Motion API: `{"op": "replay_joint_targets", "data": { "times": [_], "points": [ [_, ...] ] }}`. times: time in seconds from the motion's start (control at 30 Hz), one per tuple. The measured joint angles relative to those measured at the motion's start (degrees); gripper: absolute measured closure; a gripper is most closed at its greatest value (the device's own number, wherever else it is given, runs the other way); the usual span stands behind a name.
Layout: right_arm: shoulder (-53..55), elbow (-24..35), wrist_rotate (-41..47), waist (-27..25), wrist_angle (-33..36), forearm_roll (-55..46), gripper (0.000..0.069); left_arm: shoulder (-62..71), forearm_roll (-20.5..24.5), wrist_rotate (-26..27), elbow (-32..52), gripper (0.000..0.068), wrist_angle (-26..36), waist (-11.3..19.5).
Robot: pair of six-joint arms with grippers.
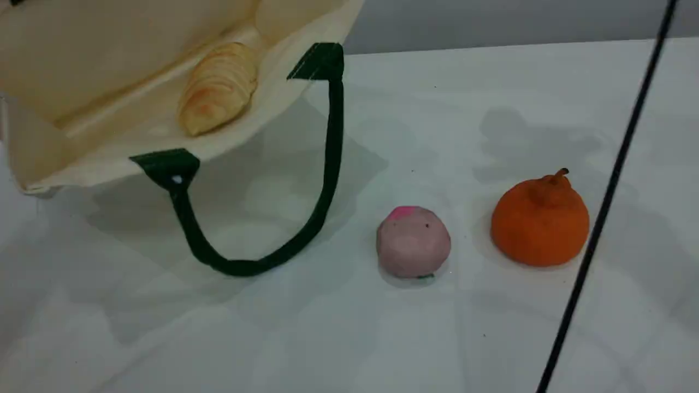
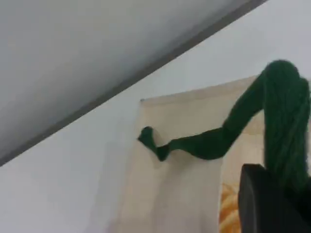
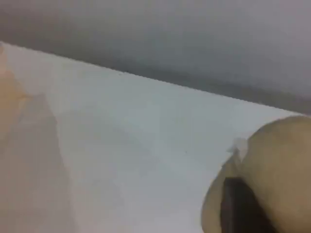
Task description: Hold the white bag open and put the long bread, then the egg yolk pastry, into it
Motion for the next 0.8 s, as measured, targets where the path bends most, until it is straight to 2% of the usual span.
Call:
{"op": "replay_joint_targets", "data": {
  "times": [0.13, 0.27, 0.5, 0.6, 0.7, 0.8],
  "points": [
    [-6.12, 7.27, -0.05, 4.64, -3.17, 1.21, 0.0500, 1.25, -1.39, 1.03, 0.00, 0.0602, -0.03, 0.00],
    [-9.48, 11.27, -0.05, 12.36, -3.26, 2.06, 0.0501, 2.24, -2.74, 1.19, 0.00, 0.0602, -0.03, 0.00],
    [-9.36, 11.27, -0.17, 27.24, -4.69, 1.95, 0.0501, 3.42, -6.55, 1.33, 0.00, 0.0602, 0.02, 0.00],
    [-9.09, 11.27, -0.17, 31.76, -4.70, 1.87, 0.0501, 4.26, -6.89, 1.33, 0.00, 0.0602, -0.03, -0.36],
    [-8.71, 11.27, -0.06, 34.32, -5.84, 1.88, 0.0501, 4.66, -6.63, 1.62, 0.05, 0.0602, -0.04, -2.24],
    [-7.82, 11.27, -0.06, 34.66, -6.17, 2.07, 0.0501, 4.66, -6.57, 2.44, 0.05, 0.0602, 0.00, -4.95]
  ]
}}
